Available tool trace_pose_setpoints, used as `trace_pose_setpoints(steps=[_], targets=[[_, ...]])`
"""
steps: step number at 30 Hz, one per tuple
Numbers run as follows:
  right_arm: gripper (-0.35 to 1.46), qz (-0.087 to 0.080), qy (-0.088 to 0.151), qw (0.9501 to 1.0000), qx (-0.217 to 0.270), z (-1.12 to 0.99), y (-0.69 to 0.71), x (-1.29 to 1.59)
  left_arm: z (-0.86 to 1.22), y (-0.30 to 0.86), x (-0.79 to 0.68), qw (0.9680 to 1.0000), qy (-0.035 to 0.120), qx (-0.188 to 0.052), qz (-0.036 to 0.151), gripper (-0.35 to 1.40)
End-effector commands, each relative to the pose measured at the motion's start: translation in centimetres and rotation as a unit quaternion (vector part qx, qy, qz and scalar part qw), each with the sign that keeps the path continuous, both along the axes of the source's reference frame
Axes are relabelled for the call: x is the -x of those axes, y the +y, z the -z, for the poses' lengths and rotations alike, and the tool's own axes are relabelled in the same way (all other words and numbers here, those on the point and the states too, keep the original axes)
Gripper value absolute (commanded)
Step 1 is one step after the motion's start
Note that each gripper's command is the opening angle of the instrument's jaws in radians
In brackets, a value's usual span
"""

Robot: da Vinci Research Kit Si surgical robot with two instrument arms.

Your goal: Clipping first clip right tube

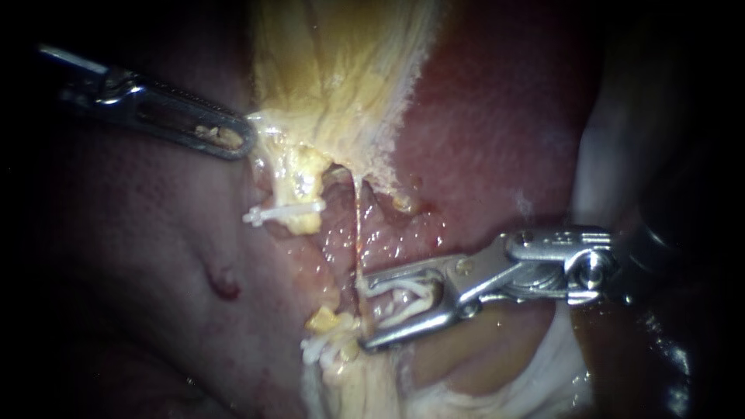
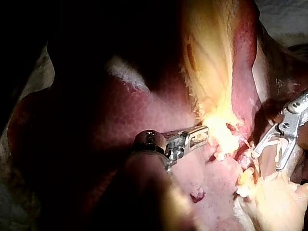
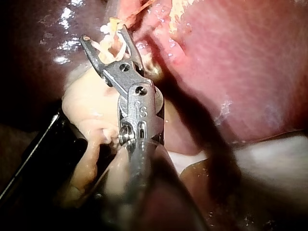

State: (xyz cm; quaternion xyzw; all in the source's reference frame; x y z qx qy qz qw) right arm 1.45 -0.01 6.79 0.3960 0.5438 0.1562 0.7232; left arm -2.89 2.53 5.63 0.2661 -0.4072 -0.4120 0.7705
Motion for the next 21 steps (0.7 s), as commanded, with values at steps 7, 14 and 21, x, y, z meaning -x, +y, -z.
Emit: trace_pose_setpoints(steps=[7,14,21], targets=[[0.47,-0.001,-0.004,1.0000,-0.002,-0.15,-0.03,-0.05,0.00,0.00,0.00,1.0000,0.000,0.000,0.000,-0.35],[0.48,-0.001,-0.006,1.0000,-0.002,-0.31,-0.01,-0.05,0.00,0.00,0.00,1.0000,0.000,0.000,0.000,-0.35],[0.49,-0.002,-0.008,1.0000,-0.002,-0.43,-0.02,-0.08,0.01,-0.01,0.00,1.0000,0.000,0.000,0.000,-0.35]])
